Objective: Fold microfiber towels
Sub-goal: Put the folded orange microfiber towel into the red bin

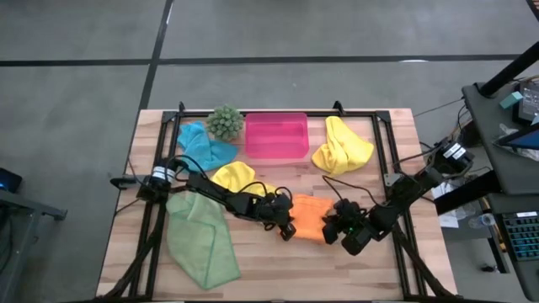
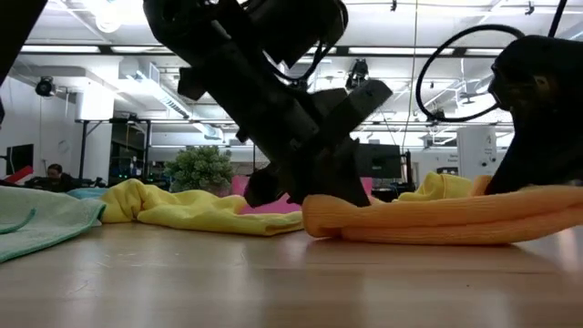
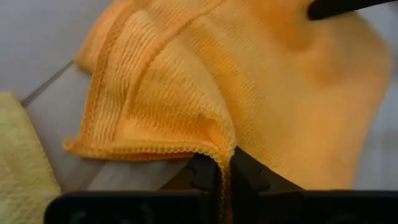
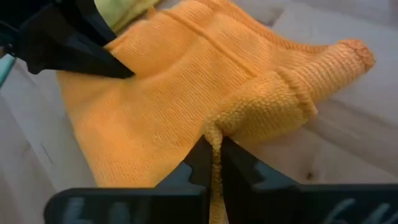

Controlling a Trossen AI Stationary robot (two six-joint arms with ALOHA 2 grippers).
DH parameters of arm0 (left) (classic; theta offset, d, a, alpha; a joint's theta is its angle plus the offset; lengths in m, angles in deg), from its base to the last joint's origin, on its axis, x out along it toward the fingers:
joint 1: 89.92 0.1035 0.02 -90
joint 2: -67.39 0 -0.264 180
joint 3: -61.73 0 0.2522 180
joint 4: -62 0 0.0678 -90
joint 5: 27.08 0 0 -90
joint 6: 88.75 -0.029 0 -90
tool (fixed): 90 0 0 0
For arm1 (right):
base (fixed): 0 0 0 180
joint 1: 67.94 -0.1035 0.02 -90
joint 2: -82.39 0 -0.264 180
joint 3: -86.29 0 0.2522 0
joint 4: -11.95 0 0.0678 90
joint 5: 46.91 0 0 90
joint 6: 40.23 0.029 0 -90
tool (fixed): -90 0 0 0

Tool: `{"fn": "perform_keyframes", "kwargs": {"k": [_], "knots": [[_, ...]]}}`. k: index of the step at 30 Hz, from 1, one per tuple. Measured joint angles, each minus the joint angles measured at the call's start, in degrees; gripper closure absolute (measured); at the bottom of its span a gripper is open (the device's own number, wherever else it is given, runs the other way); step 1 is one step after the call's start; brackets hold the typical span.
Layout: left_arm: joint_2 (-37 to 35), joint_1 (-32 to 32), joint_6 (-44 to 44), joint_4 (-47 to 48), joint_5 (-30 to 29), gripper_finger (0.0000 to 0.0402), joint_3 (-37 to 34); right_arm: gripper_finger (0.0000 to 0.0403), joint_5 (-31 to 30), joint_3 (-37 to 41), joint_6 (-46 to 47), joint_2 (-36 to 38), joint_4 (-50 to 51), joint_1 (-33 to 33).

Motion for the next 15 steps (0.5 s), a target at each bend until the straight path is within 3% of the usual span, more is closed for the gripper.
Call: {"fn": "perform_keyframes", "kwargs": {"k": [8,15], "knots": [[-7.0,0.1,-5.9,3.5,-4.7,0.0399,-0.2,0.0393,-6.4,-0.1,-4.9,5.8,-0.2,0.8],[-12.4,2.1,-11.8,7.1,-9.9,0.0399,-0.2,0.0394,-10.4,-1.3,-17.5,10.9,-0.4,6.6]]}}
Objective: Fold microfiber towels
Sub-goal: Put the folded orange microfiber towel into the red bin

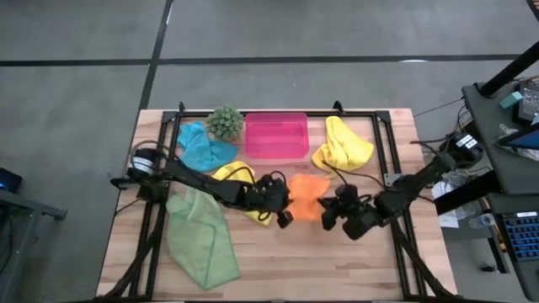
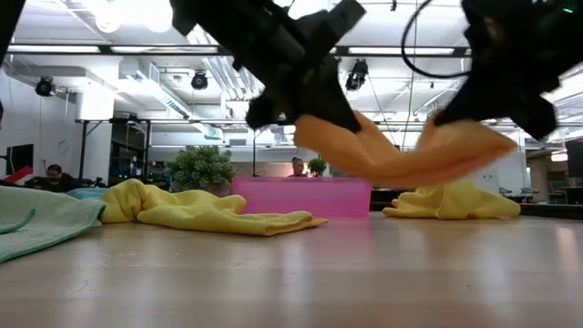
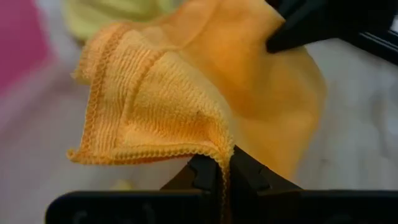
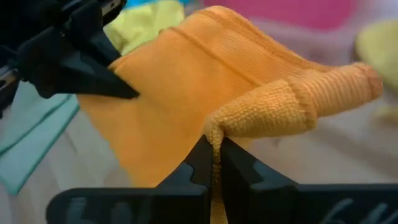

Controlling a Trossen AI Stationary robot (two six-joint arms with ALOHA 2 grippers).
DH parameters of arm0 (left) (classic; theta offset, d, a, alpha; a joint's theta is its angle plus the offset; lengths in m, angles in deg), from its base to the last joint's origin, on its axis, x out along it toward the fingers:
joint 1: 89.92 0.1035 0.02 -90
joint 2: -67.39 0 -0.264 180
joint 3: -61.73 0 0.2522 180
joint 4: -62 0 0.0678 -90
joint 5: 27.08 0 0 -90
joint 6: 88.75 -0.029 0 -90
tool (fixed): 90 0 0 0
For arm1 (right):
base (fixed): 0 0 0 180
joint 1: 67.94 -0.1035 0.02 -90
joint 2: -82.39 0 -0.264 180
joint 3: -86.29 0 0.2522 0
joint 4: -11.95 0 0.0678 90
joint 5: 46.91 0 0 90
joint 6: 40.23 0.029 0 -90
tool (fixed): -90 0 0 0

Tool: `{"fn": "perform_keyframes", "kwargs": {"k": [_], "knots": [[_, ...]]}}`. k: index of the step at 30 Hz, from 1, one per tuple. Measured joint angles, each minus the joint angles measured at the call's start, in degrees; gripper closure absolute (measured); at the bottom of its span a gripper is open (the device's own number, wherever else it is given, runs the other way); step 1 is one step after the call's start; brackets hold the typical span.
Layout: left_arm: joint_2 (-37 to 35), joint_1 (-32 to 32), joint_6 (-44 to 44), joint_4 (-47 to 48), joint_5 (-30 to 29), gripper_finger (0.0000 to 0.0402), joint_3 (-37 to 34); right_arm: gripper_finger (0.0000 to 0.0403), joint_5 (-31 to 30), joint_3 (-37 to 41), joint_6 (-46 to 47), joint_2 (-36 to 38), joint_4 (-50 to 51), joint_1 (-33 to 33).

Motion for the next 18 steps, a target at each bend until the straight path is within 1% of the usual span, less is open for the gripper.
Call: {"fn": "perform_keyframes", "kwargs": {"k": [3,8,13,18], "knots": [[-3.0,1.8,-2.6,4.0,-2.1,0.0399,-0.2,0.0394,-0.2,-1.8,-7.1,0.5,-0.2,4.0],[-5.2,6.0,-6.4,4.2,-2.3,0.0400,-0.3,0.0394,-0.1,-5.7,-21.1,-0.4,-2.2,12.3],[-6.0,11.2,-8.9,6.0,-2.4,0.0400,-0.4,0.0394,2.5,-9.6,-34.9,-1.1,-4.0,20.8],[-7.0,16.5,-11.4,6.8,-2.4,0.0400,-0.5,0.0394,5.6,-13.5,-45.5,-1.1,-4.0,29.9]]}}
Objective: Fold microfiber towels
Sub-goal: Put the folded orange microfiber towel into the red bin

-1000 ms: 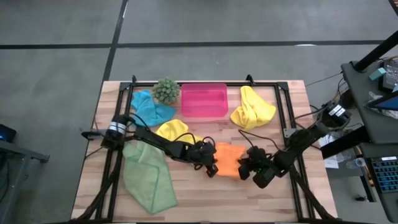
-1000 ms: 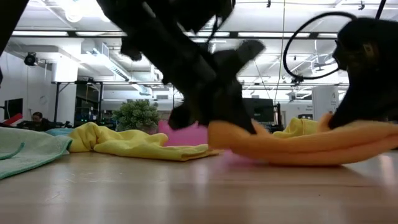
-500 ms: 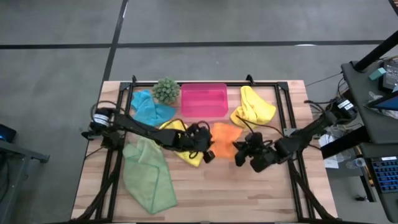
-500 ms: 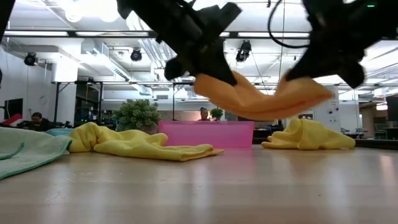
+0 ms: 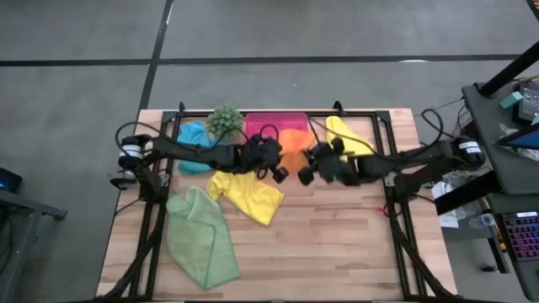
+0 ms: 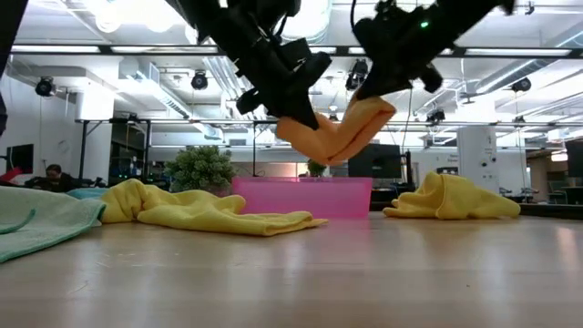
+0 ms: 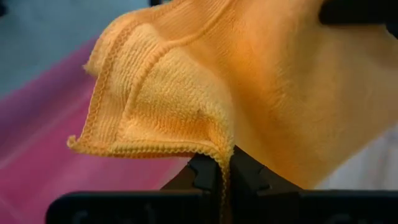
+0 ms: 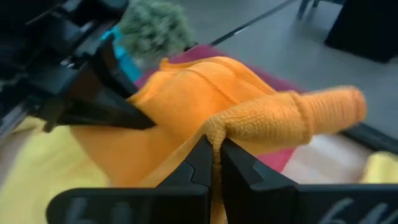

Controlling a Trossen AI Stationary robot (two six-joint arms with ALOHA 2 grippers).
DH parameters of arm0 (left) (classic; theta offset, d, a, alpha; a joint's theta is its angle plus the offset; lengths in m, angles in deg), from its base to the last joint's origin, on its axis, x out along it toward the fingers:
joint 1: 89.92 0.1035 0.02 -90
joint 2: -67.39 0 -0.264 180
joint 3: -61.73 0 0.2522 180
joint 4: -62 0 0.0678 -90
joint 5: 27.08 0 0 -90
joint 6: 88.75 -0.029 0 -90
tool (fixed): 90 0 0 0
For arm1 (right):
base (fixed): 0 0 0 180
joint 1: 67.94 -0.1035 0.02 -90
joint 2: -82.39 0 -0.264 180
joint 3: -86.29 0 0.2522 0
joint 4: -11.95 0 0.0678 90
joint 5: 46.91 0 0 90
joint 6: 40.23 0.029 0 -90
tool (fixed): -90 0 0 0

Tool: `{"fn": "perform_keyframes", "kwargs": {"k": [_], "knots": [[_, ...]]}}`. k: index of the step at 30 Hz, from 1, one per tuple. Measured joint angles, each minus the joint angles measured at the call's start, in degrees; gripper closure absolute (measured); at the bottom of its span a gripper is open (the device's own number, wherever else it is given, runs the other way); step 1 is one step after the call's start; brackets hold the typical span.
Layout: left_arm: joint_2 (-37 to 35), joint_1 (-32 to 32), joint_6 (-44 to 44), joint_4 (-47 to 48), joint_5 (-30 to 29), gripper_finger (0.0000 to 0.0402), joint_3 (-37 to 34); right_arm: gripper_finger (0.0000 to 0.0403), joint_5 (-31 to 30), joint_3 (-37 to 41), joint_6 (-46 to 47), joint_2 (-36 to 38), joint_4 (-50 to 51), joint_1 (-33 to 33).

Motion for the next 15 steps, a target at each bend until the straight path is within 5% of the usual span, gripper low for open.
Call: {"fn": "perform_keyframes", "kwargs": {"k": [6,15], "knots": [[-0.4,6.3,-1.9,-0.1,-0.1,0.0400,0.0,0.0394,7.2,-3.3,-7.3,-3.5,-3.1,9.9],[-0.4,13.0,-2.9,0.6,0.0,0.0400,0.0,0.0394,8.5,-11.2,-15.7,-16.4,-6.4,18.2]]}}
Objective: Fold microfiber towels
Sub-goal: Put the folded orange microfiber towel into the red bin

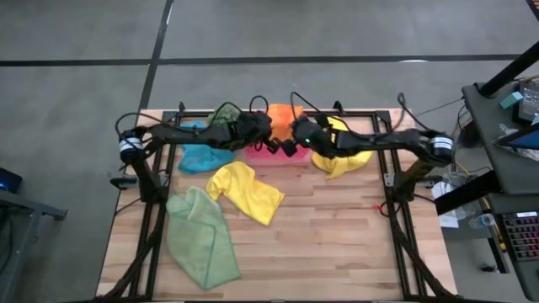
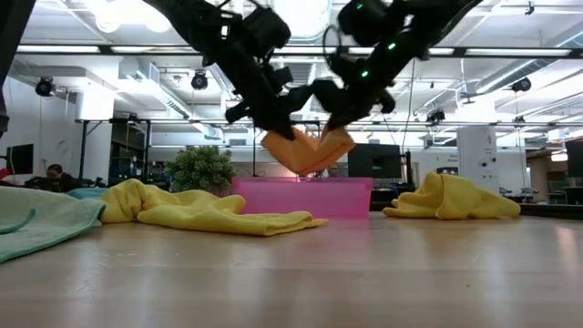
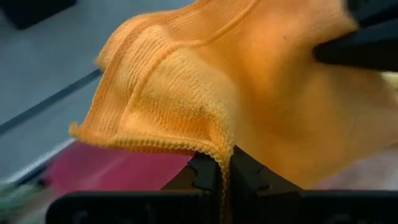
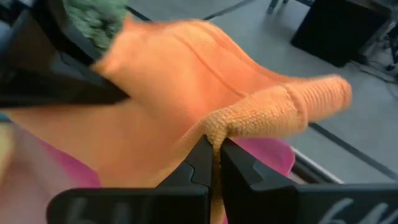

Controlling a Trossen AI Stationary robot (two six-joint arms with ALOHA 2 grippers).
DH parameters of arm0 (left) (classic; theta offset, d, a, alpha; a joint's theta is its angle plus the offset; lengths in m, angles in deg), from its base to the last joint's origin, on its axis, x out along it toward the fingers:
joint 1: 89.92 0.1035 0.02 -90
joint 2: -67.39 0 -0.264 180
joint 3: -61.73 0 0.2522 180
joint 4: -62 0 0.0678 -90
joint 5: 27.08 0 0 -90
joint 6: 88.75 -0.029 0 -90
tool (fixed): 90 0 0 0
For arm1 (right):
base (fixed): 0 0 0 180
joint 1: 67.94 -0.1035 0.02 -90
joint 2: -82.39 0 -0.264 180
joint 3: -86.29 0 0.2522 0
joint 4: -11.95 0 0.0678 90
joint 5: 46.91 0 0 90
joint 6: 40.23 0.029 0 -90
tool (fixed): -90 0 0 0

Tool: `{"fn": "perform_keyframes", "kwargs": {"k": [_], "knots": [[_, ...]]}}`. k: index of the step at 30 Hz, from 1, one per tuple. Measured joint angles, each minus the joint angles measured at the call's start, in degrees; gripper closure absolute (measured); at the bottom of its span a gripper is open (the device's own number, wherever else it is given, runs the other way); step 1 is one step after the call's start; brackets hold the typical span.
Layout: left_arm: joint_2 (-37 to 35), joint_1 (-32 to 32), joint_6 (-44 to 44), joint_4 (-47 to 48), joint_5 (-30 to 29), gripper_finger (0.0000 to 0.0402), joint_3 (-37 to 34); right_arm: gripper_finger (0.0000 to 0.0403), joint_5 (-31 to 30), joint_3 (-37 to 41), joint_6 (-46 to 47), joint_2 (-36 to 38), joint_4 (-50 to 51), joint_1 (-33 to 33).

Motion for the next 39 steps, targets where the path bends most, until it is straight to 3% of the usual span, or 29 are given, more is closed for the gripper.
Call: {"fn": "perform_keyframes", "kwargs": {"k": [7,13,29,39], "knots": [[0.6,3.5,0.7,2.2,-0.5,0.0400,-1.1,0.0394,0.5,-8.3,-4.8,-8.8,3.4,2.4],[0.6,3.6,2.5,1.2,-0.3,0.0400,-2.8,0.0394,2.0,-11.7,-6.7,-10.8,7.4,3.0],[4.7,3.7,6.2,-3.1,0.2,0.0397,-3.4,0.0392,2.4,-10.0,-5.3,-11.2,9.5,5.0],[4.6,3.7,7.8,-2.1,0.3,0.0327,-3.4,0.0307,2.3,-9.8,-4.9,-11.2,9.5,5.1]]}}
